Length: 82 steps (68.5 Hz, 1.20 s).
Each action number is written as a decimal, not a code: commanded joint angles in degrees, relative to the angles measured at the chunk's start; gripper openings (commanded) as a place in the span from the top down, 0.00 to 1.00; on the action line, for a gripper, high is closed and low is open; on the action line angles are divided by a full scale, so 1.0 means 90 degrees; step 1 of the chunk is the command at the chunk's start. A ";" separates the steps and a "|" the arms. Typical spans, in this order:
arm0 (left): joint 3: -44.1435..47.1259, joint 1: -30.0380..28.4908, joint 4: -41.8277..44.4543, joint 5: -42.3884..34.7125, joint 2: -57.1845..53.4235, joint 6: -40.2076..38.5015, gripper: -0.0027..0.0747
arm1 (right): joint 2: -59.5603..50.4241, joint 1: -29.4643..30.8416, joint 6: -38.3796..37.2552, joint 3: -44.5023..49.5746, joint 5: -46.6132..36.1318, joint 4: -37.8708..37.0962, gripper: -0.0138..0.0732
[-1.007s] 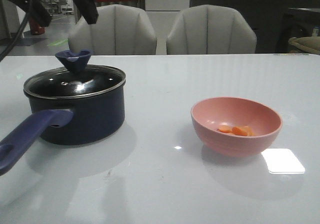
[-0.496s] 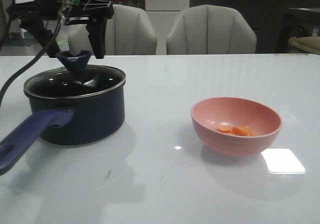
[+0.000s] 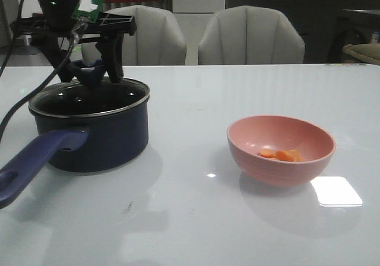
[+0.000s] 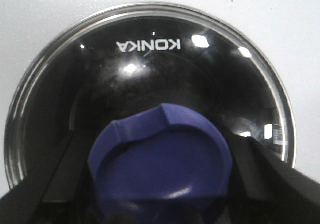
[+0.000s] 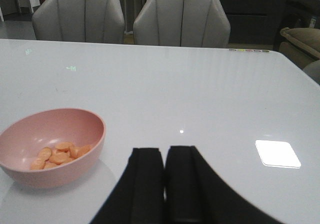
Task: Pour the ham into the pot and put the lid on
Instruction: 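Lower the left gripper onto the purple lid knob and grasp it, then lift the glass lid off the pot and set it beside the pot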
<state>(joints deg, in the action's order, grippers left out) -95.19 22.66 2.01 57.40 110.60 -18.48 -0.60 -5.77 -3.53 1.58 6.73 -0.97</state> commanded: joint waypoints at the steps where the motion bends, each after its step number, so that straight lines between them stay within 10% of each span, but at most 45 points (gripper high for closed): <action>1: -0.0188 0.0049 -0.0073 -0.0227 -0.0401 -0.0086 0.62 | -0.0124 0.0041 -0.0002 -0.0036 -0.0564 -0.0014 0.66; 37: 0.0330 -0.0116 0.0891 -0.0389 -0.1920 -0.0038 0.63 | -0.0124 0.0041 -0.0002 -0.0036 -0.0564 -0.0014 0.66; 82: 0.3968 -0.3170 0.0312 -0.2689 -0.3220 0.0678 0.63 | -0.0124 0.0041 -0.0002 -0.0036 -0.0564 -0.0014 0.66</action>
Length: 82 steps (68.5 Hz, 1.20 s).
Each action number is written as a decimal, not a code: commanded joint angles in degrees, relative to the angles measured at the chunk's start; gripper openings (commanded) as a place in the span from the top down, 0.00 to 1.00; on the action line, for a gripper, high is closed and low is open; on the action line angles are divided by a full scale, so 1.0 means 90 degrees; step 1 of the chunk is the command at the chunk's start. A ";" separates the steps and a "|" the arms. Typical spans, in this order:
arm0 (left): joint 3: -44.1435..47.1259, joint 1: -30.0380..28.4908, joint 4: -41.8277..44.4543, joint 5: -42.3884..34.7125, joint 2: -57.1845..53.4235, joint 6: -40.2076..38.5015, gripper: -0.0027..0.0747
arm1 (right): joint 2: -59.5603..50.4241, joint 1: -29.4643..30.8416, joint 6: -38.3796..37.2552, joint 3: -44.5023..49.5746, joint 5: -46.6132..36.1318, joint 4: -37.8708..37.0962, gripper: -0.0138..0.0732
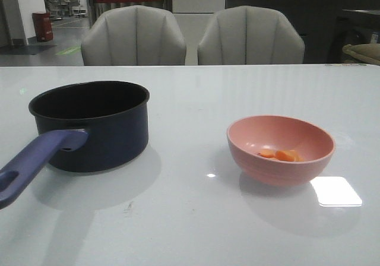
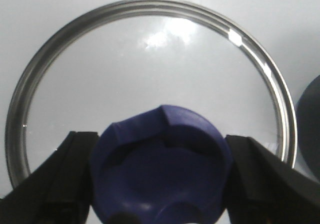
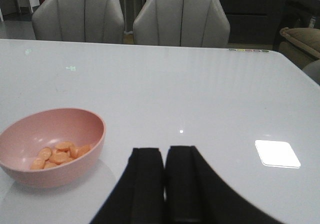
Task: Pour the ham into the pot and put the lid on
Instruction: 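Lift the glass lid off the pot and set it beside the pot, then move the right gripper down to the pink bowl rim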
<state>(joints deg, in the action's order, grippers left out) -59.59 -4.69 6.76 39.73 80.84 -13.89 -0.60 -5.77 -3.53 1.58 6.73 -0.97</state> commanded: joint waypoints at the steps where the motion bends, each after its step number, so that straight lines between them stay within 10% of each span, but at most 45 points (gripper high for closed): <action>1: 0.0028 -0.0144 -0.0252 -0.0740 0.0150 0.0168 0.63 | -0.0124 0.0041 -0.0002 -0.0036 -0.0564 -0.0014 0.66; 36: 0.0024 -0.0131 -0.1842 -0.0854 0.1920 0.2036 0.62 | -0.0124 0.0041 -0.0002 -0.0036 -0.0564 -0.0014 0.66; 56: -0.0039 -0.0131 -0.1754 -0.0801 0.1994 0.2156 0.10 | -0.0124 0.0041 -0.0002 -0.0036 -0.0564 -0.0014 0.66; 82: -0.0497 -0.0131 -0.2032 -0.0195 0.1151 0.2482 0.07 | -0.0124 0.0041 -0.0002 -0.0036 -0.0564 -0.0014 0.66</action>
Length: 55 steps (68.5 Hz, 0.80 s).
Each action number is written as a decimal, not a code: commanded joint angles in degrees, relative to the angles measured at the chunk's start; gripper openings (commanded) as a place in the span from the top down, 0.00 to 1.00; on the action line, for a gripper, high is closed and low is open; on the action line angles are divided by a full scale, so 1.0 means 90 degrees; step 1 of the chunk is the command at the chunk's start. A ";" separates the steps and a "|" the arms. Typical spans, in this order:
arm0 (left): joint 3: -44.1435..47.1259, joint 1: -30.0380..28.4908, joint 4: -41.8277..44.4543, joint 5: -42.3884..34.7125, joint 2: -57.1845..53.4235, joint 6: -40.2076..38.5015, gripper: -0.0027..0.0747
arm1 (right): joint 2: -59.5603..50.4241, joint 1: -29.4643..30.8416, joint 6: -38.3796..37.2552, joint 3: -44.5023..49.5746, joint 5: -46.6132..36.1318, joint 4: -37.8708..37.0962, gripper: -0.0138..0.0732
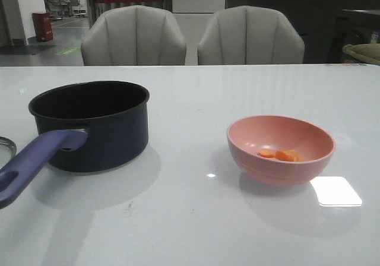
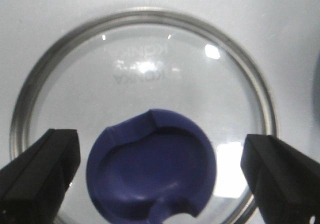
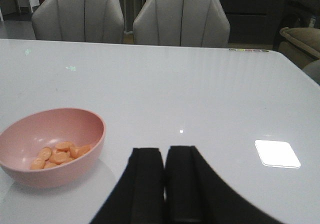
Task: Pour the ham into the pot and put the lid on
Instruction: 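Move the right gripper down to the pink bowl rim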
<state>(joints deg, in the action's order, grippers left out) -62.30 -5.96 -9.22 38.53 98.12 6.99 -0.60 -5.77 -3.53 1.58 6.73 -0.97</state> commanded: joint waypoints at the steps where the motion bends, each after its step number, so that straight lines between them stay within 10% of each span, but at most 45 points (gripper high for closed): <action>1: -0.0195 0.0011 -0.0256 -0.0061 -0.0770 0.0163 0.07 | -0.0124 0.0041 -0.0002 -0.0036 -0.0564 -0.0014 0.66; 55: 0.2428 0.2102 -0.0618 -0.1963 -0.6822 0.0350 0.07 | -0.0124 0.0041 -0.0002 -0.0036 -0.0564 -0.0014 0.66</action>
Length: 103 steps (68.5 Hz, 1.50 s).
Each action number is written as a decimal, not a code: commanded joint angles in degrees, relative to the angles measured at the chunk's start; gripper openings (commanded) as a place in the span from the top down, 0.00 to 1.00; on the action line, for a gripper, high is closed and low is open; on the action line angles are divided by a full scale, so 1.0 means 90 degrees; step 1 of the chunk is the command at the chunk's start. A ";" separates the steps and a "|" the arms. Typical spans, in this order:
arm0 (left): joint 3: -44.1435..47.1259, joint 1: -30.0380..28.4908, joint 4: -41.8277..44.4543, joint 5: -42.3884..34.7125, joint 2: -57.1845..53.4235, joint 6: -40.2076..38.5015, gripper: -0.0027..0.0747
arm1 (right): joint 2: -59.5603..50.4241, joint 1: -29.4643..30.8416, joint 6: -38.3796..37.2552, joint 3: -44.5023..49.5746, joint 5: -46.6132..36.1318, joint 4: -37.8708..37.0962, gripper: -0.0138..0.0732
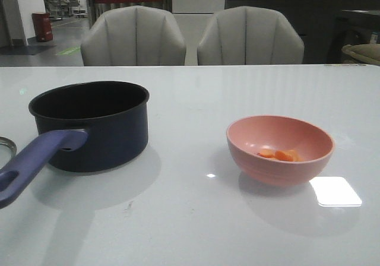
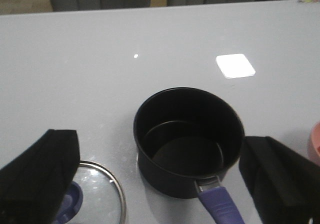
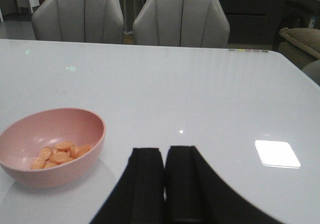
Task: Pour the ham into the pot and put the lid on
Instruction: 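Move the right gripper down to the pink bowl rim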
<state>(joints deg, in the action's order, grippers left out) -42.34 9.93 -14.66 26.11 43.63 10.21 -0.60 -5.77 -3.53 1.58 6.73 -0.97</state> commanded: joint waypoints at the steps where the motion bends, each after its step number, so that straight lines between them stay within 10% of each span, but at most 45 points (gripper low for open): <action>1: 0.0241 0.0356 -0.0015 -0.0584 -0.0822 -0.0008 0.07 | -0.0124 0.0041 -0.0002 -0.0036 -0.0564 -0.0014 0.66; 36: 0.2449 0.0905 0.0320 -0.0697 -0.4372 -0.0008 0.07 | -0.0124 0.0041 -0.0002 -0.0036 -0.0593 -0.0014 0.66; 55: 0.2553 0.0905 0.0306 -0.0722 -0.4476 -0.0008 0.07 | -0.0118 0.0008 -0.0547 -0.0259 -0.1390 0.0415 0.66; 74: 0.2553 0.0905 0.0295 -0.0791 -0.4476 -0.0008 0.07 | 0.1142 0.0008 -0.0513 -0.1762 0.0574 0.0195 0.66; 103: 0.2580 0.0905 0.0295 -0.0855 -0.4476 -0.0008 0.07 | 0.2254 0.0008 -0.0383 -0.2005 0.0133 0.0196 0.54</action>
<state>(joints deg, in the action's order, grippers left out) -17.82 17.71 -11.49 23.03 2.57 10.41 15.50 -5.77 -8.15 -13.08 13.58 1.62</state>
